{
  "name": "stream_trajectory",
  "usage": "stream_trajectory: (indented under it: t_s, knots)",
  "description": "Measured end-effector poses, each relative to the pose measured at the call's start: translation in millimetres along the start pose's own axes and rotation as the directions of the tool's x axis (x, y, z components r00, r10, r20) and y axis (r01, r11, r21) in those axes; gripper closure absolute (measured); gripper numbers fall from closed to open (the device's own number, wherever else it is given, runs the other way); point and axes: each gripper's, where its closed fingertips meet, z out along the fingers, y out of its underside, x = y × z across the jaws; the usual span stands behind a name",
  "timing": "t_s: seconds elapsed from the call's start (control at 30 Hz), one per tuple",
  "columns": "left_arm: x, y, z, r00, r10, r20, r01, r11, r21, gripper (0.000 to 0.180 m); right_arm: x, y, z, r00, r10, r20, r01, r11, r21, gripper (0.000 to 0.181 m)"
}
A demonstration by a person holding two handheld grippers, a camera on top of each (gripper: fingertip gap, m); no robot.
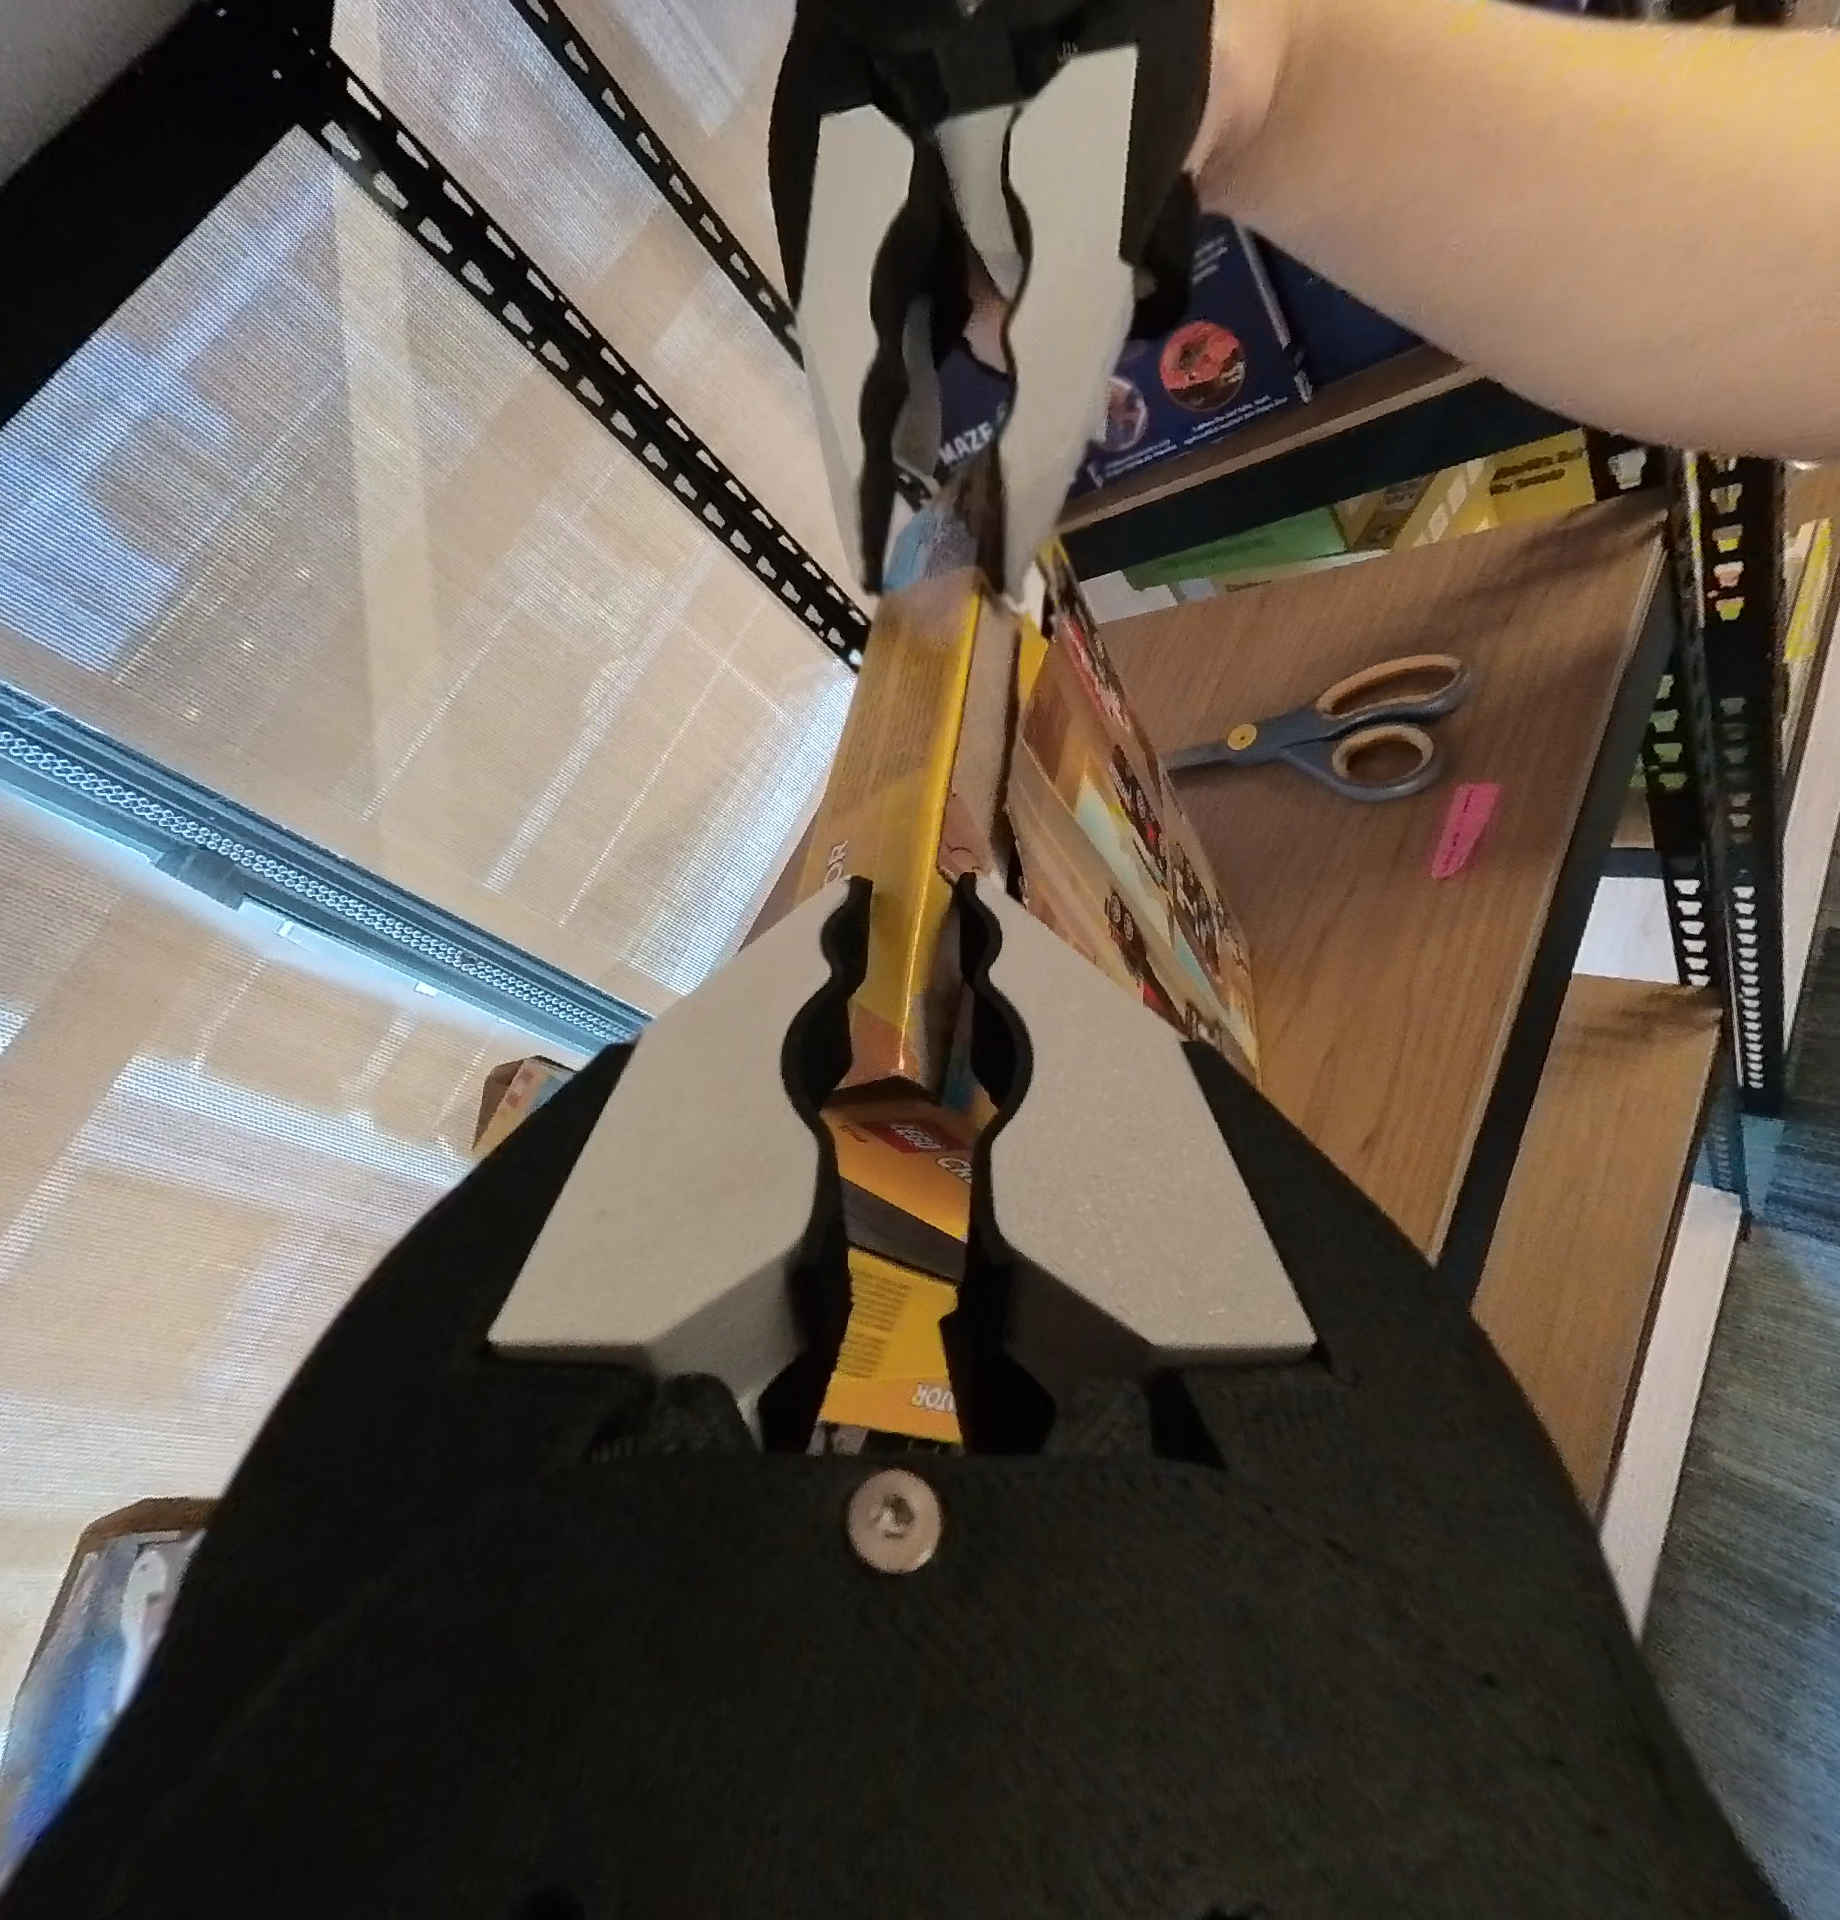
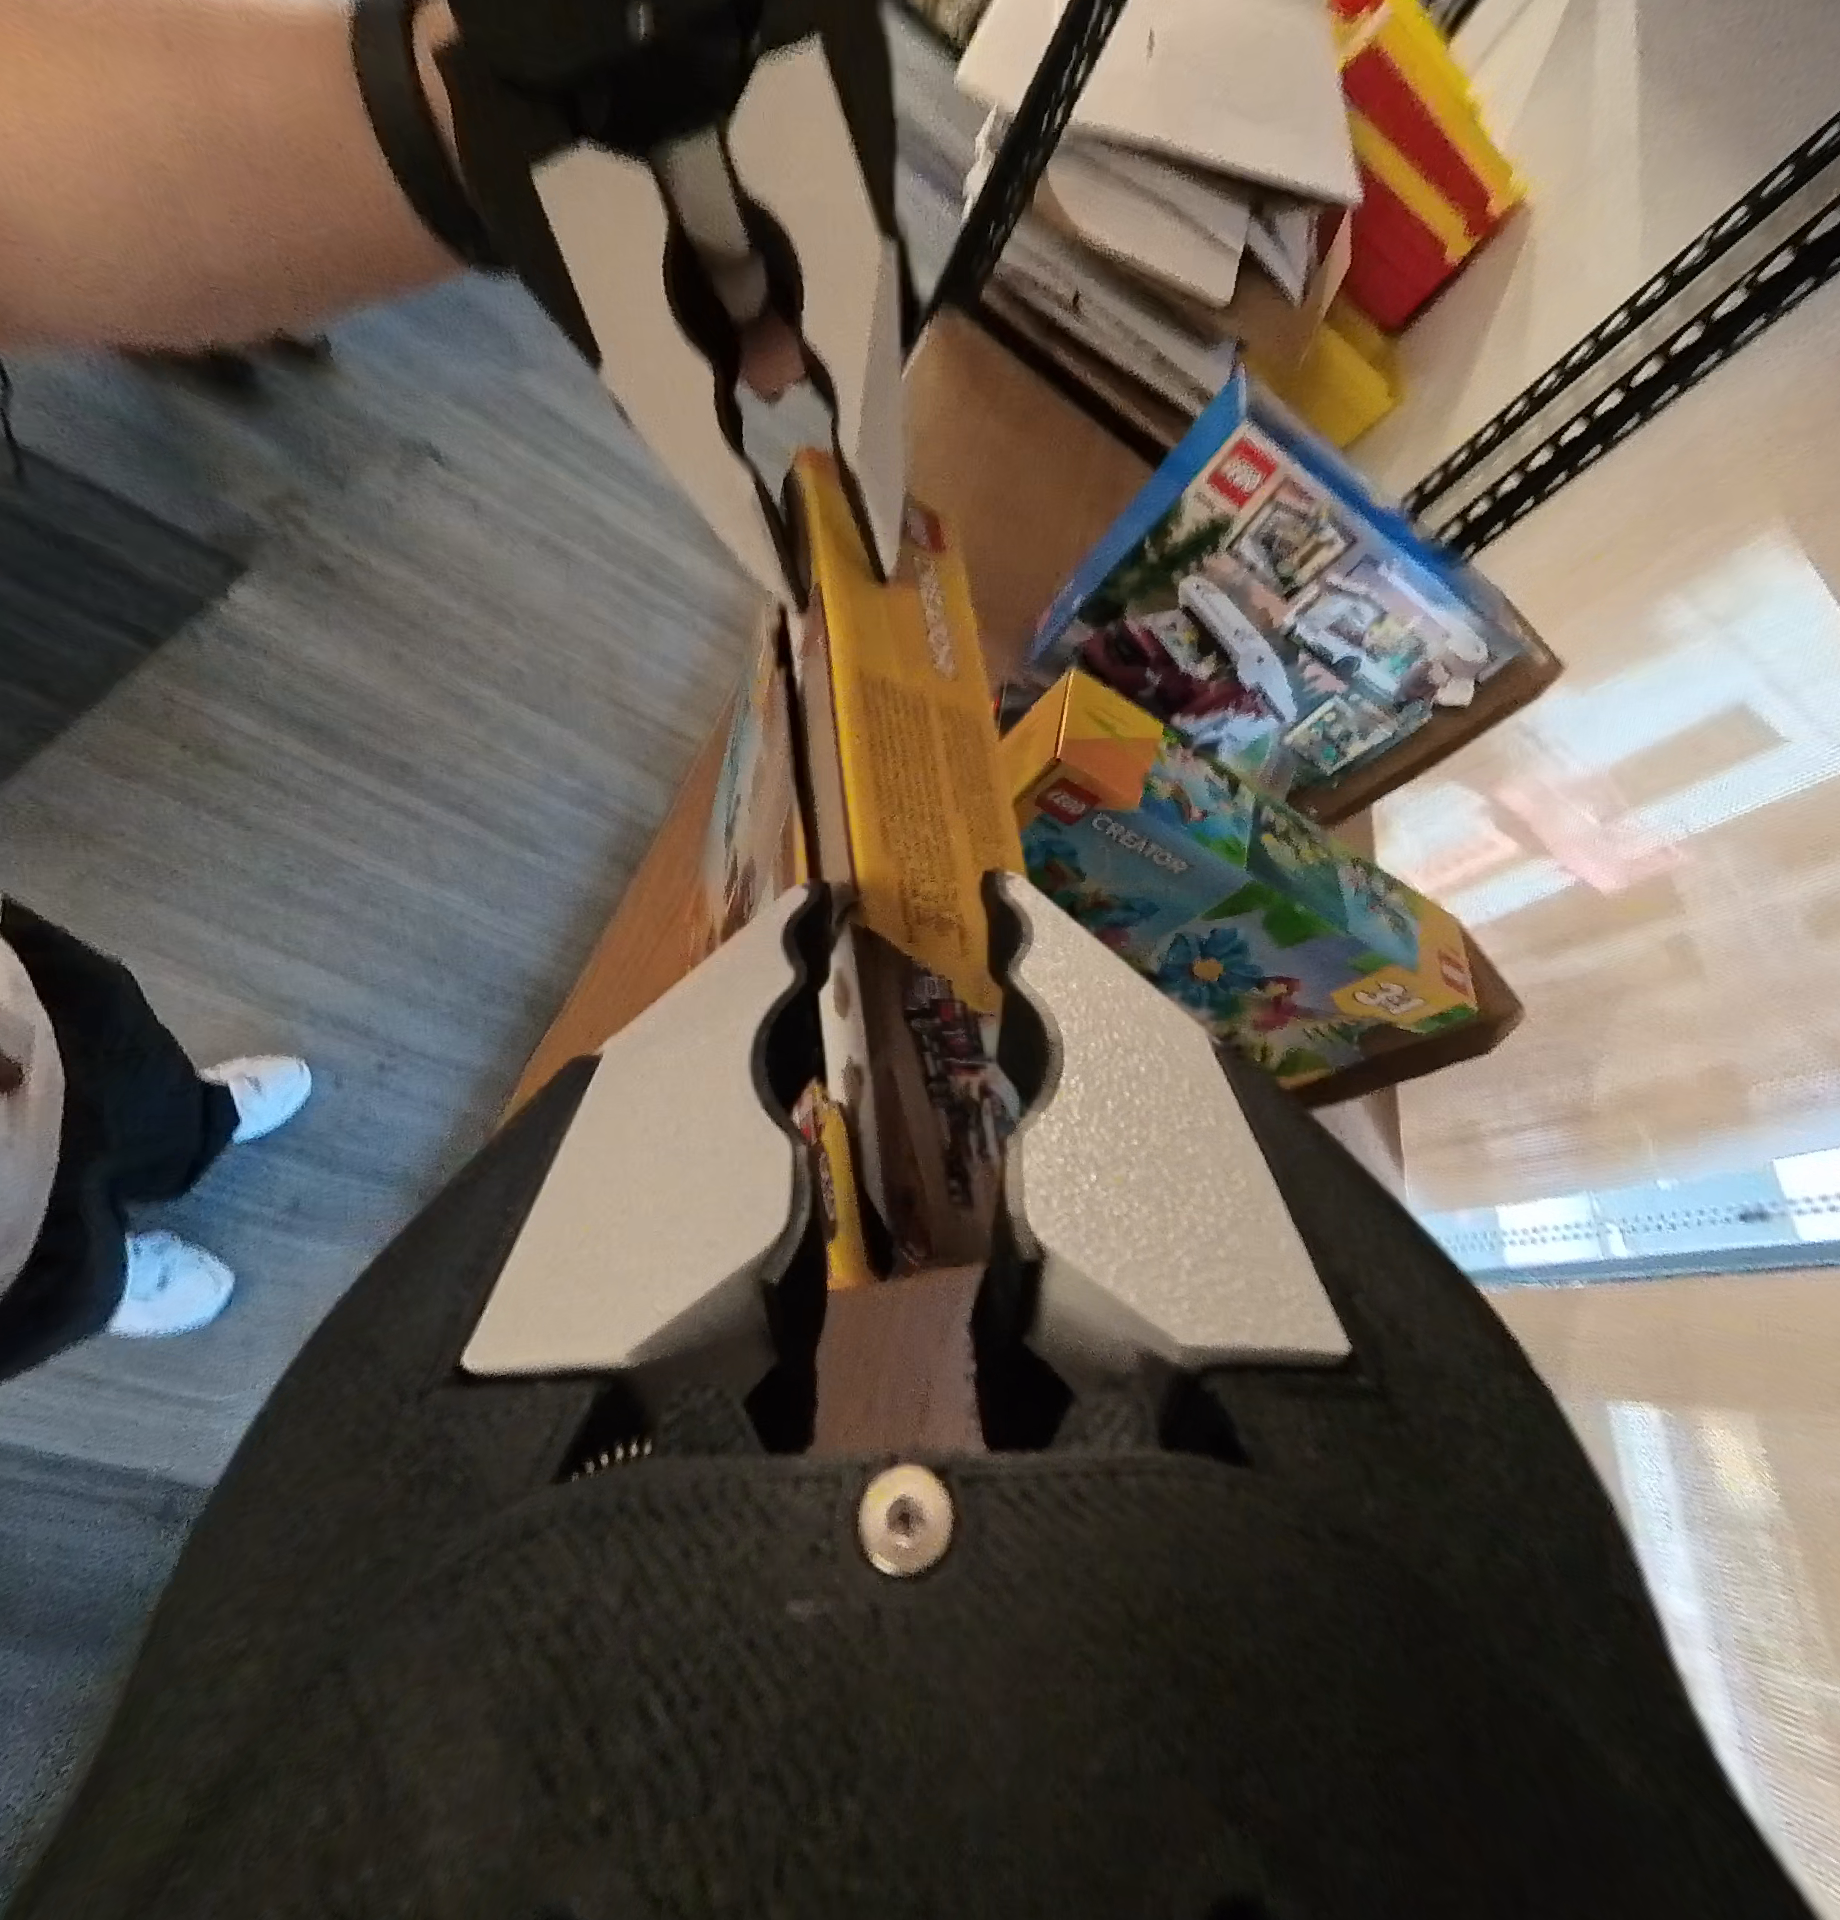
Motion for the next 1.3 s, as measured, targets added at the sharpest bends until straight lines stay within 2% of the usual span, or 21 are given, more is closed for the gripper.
stream_trajectory:
  t_s: [0.13, 0.2, 0.23, 0.3, 0.43, 0.53, 0.57, 0.67, 0.7, 0.8, 0.87, 0.93, 1.13, 1.3]
  knots:
    - [2, 0, 0, 1.0, 0.008, 0.002, -0.008, 1.0, 0.008, 0.165, 19, -14, -18, 0.994, 0.078, -0.076, -0.064, 0.984, 0.165, 0.161]
    - [2, 2, 1, 0.999, 0.036, 0.01, -0.036, 0.999, -0.012, 0.164, 24, -6, -15, 0.988, 0.122, -0.093, -0.109, 0.984, 0.14, 0.168]
    - [1, 3, 1, 0.999, 0.049, 0.017, -0.049, 0.999, -0.019, 0.165, 17, 1, -12, 0.99, 0.132, -0.052, -0.126, 0.987, 0.102, 0.181]
    - [3, 4, 3, 0.999, 0.049, 0.005, -0.049, 0.998, -0.03, 0.165, 13, 17, -7, 0.989, 0.144, -0.043, -0.143, 0.989, 0.032, 0.181]
    - [8, 2, 1, 0.999, 0.036, -0.018, -0.036, 0.999, -0.014, 0.166, 7, 20, -8, 0.972, 0.235, -0.003, -0.234, 0.971, 0.053, 0.181]
    - [7, 0, -1, 1.0, -0.005, -0.029, 0.005, 1.0, 0.0, 0.168, 5, 20, -9, 0.977, 0.214, -0.021, -0.212, 0.974, 0.08, 0.18]
    - [8, -6, -4, 0.998, -0.04, -0.042, 0.041, 0.999, 0.033, 0.174, 6, 21, -9, 0.978, 0.205, -0.038, -0.201, 0.976, 0.086, 0.18]
    - [3, -46, -18, 0.98, -0.181, -0.086, 0.197, 0.952, 0.235, 0.155, 6, 21, -8, 0.979, 0.194, -0.062, -0.188, 0.978, 0.092, 0.18]
    - [3, -51, -17, 0.977, -0.192, -0.09, 0.209, 0.948, 0.241, 0.148, 6, 21, -8, 0.978, 0.197, -0.063, -0.191, 0.977, 0.092, 0.18]
    - [11, -30, 12, 0.996, -0.09, -0.022, 0.09, 0.996, 0.024, 0.125, 7, 21, -8, 0.976, 0.206, -0.065, -0.199, 0.975, 0.096, 0.18]
    - [13, -19, 28, 0.999, -0.037, 0.019, 0.038, 0.997, -0.069, 0.127, 7, 21, -8, 0.975, 0.209, -0.069, -0.202, 0.974, 0.102, 0.18]
    - [3, -19, 34, 0.996, -0.004, 0.092, 0.01, 0.997, -0.07, 0.148, 8, 21, -8, 0.975, 0.211, -0.073, -0.203, 0.973, 0.108, 0.18]
    - [5, -14, 37, 0.987, 0.132, 0.091, -0.121, 0.986, -0.117, 0.165, 13, 22, -6, 0.968, 0.232, -0.094, -0.222, 0.969, 0.107, 0.18]
    - [-1, -11, 40, 0.984, 0.143, 0.103, -0.13, 0.984, -0.125, 0.168, 22, 23, -3, 0.969, 0.225, -0.104, -0.212, 0.97, 0.124, 0.181]
